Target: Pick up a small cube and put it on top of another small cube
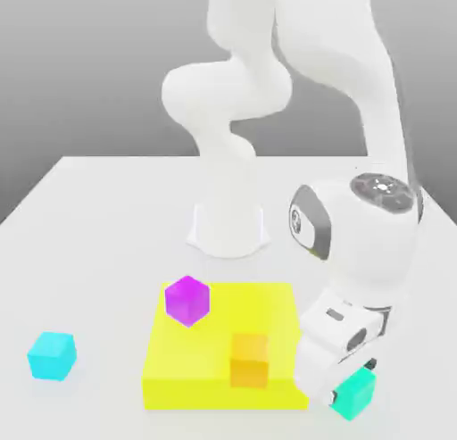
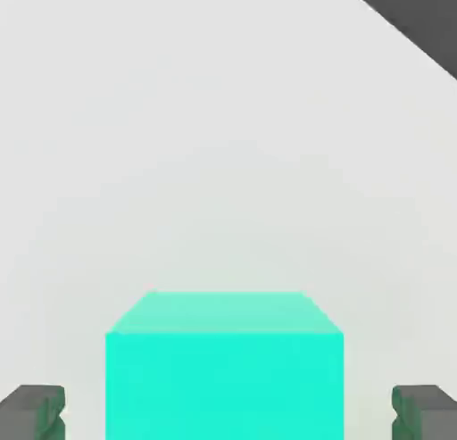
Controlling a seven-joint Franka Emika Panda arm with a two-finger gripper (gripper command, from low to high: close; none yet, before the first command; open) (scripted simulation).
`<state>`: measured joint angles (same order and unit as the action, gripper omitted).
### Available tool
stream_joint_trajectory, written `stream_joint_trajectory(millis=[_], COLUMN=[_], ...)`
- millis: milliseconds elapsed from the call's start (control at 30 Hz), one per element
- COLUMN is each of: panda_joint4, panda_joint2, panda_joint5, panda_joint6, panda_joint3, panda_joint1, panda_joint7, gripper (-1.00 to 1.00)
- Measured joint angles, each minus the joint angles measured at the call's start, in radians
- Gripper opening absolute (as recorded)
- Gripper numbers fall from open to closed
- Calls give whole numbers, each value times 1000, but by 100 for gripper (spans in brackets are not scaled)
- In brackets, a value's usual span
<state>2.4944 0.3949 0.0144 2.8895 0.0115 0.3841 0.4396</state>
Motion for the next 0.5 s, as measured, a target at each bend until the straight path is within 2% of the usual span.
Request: stream_joint_trajectory(millis=[167, 333, 500], panda_joint4=[0, 27, -122], panda_joint2=[0, -155, -139], panda_joint5=[-2, -8, -6], panda_joint6=[0, -129, -297], panda_joint3=[-1, 4, 63], panda_joint1=[-1, 1, -101], panda_joint7=[1, 5, -121], gripper=[-100, -100, -100])
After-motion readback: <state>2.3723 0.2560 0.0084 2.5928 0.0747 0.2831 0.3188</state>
